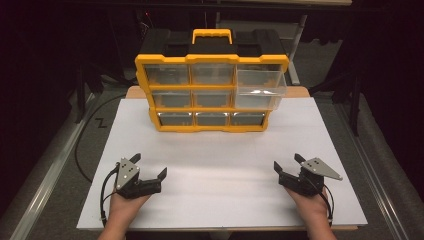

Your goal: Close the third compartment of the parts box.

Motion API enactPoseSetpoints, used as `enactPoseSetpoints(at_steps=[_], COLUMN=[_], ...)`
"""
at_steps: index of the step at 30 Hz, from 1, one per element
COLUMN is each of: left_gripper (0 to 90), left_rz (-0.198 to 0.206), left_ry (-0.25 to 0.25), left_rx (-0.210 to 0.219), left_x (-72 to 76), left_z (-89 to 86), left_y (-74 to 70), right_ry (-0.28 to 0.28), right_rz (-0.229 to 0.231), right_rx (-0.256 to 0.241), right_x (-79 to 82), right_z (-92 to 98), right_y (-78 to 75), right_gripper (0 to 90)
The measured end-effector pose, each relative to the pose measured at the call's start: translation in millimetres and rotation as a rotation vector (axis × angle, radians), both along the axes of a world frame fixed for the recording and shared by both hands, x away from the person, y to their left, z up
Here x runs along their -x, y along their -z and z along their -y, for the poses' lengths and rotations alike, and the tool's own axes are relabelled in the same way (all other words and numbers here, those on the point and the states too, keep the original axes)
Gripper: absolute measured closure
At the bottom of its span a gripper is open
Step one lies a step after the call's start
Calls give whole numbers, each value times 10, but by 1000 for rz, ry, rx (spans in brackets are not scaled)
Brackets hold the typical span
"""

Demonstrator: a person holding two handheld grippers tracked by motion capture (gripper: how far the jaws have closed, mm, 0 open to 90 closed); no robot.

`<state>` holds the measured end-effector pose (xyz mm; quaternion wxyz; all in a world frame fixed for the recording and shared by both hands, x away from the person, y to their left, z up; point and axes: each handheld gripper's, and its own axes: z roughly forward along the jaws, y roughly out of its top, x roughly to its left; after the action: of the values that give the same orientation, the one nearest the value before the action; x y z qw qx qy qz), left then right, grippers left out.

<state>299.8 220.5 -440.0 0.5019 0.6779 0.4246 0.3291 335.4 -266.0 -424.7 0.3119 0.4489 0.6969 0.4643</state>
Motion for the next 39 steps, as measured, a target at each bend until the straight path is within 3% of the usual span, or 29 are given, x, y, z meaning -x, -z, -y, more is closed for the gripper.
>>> enactPoseSetpoints(at_steps=[3,7,10,14,18,26,31,39], left_gripper=[11,10,11,11,11,11,11,11], left_rz=[2,0,1,0,2,3,4,2], left_ry=[-1,-5,-5,-4,-5,-5,-10,-9], left_rx=[5,7,6,6,7,7,7,12], left_x=[4,-2,1,-2,-1,0,-2,-7], left_z=[-2,-14,-16,-20,-25,-27,-31,-34], left_y=[-2,-1,-2,-1,-2,-3,-2,-1], right_ry=[1,1,-2,-10,-33,-38,-23,-26], right_rz=[0,-2,0,2,3,16,15,31], right_rx=[4,-1,6,20,7,20,6,21], right_x=[4,24,28,37,45,60,62,75], right_z=[12,39,42,33,22,9,45,30], right_y=[4,-7,-7,-2,-7,-20,-32,-48], right_gripper=[278,417,450,556,639,733,880,900])
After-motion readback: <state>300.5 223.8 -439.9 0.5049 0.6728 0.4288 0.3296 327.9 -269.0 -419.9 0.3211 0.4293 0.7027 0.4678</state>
